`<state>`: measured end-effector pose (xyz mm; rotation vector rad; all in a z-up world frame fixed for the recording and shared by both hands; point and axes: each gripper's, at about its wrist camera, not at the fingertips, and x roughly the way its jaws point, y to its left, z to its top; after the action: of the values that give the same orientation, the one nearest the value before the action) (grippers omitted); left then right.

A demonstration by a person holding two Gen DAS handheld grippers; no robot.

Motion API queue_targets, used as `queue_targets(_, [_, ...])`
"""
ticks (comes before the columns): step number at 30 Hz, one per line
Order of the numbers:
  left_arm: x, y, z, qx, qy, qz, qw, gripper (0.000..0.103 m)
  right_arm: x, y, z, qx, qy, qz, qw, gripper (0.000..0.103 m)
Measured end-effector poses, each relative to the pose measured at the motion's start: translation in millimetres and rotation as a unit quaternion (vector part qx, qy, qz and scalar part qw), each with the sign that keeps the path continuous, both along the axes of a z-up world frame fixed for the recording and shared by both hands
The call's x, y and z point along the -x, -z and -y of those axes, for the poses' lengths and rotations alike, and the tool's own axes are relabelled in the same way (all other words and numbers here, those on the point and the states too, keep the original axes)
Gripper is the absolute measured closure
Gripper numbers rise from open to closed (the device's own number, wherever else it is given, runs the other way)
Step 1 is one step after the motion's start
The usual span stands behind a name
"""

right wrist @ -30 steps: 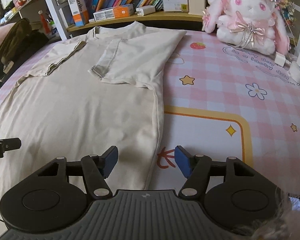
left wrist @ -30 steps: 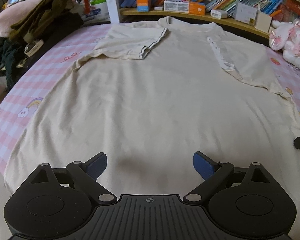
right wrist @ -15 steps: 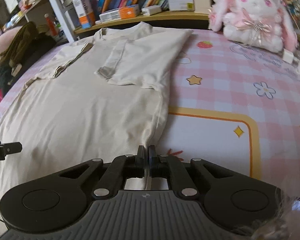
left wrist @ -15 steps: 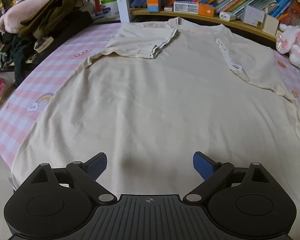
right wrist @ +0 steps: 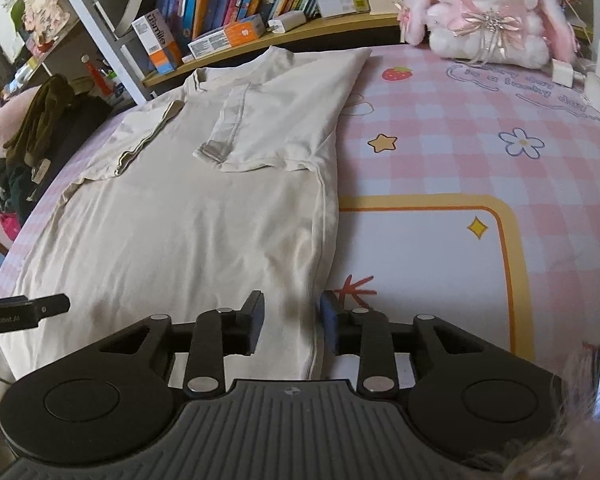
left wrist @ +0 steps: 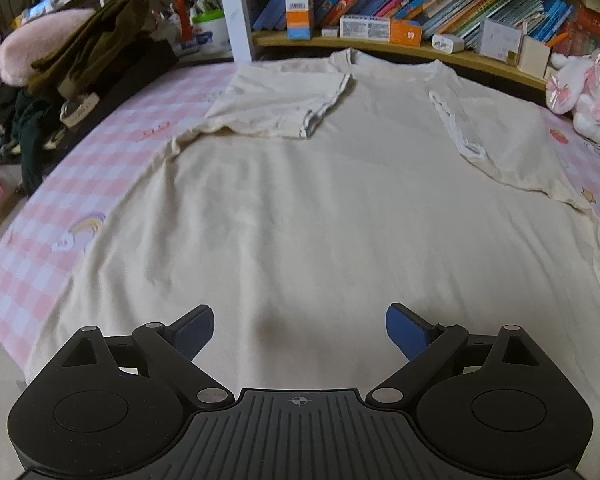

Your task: Fold clothes

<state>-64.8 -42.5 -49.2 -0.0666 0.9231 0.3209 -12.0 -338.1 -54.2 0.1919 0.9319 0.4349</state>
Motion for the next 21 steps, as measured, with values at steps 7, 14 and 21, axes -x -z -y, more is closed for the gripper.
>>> queue_targets(7, [2, -7, -38, -0.009, 0.005, 0.021, 0.9997, 0.008, 17, 1, -3, 0.0, 0.041, -0.011, 0.999, 0.067])
queue_targets(14, [25, -7, -91, -0.002, -0.003, 0.031, 0.9995, 0.008, 41, 1, 3, 0.012, 0.107, -0.012, 0.994, 0.065])
queue_targets(21, [59, -2, -152, 0.005, -0.03, 0.034, 0.9989, 0.008, 75, 0, -20, 0.031, 0.14, -0.01, 0.99, 0.062])
